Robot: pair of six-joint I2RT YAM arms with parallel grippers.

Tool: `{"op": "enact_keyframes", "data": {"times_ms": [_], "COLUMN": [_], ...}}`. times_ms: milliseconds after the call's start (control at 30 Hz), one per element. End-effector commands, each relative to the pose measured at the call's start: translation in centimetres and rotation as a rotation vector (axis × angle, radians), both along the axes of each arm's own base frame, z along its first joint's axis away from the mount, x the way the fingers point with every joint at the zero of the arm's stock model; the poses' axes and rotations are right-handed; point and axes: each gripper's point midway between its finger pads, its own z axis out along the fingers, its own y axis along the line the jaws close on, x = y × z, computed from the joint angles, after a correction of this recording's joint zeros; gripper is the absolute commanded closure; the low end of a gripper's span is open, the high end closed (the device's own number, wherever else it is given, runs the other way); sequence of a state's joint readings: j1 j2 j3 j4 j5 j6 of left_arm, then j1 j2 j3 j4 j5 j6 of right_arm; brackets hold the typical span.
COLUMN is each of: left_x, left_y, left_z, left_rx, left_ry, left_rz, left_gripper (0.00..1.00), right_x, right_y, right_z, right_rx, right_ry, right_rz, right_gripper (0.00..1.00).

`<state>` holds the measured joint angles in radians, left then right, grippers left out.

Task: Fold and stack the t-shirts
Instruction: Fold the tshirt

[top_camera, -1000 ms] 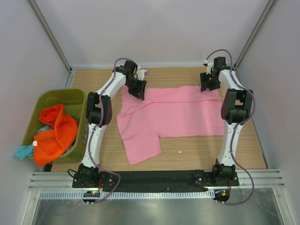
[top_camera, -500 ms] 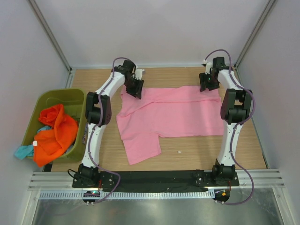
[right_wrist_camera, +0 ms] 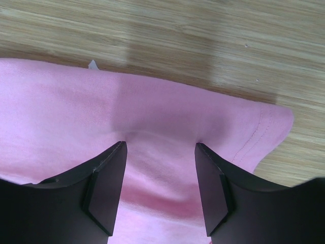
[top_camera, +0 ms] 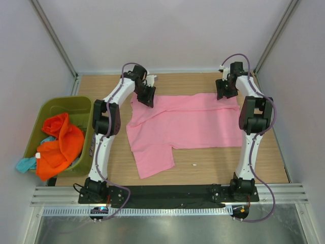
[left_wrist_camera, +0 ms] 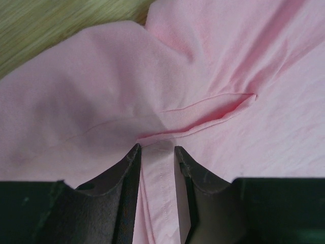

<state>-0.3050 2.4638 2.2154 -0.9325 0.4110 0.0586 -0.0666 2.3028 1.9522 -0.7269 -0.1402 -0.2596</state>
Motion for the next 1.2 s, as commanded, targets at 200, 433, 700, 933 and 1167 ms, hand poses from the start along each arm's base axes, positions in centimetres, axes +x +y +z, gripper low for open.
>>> {"op": "enact_keyframes", "data": {"times_ms": [200,433,700,933,1167], "left_x": [-0.6,-1.0,-7.4,-15.6,-12.7], "left_y": [-0.6,-0.6,-1.1,-1.8,-1.7], "left_z": [2.4,3.3,9.3,7.5,9.0], "left_rx": [-0.047,-0.048,-0.135,-0.144,-0.160], "left_ry": [-0.013,-0.023,0.016,0.248,0.195], "left_rz": [-0.012,-0.017,-0.164,-0.297,-0.257], "left_gripper": [0.81,1.00,1.00,0.90,0.55], "right_x": [1.0,1.0,0.7,1.0,1.1], "right_y": [0.2,0.3,0.4,0.7,0.9], "right_z": [1.2,1.4,1.5,1.8,2.1], "right_rx": [-0.017,-0.011,-0.015,-0.022,-0.026], "right_ry": [-0.048,-0.053,-0.052,-0.062,-0.068], "right_rz": [0.012,0.012,0.015,0.022,0.022], "right_gripper": [0.38,0.39,0.39,0.39,0.39]}}
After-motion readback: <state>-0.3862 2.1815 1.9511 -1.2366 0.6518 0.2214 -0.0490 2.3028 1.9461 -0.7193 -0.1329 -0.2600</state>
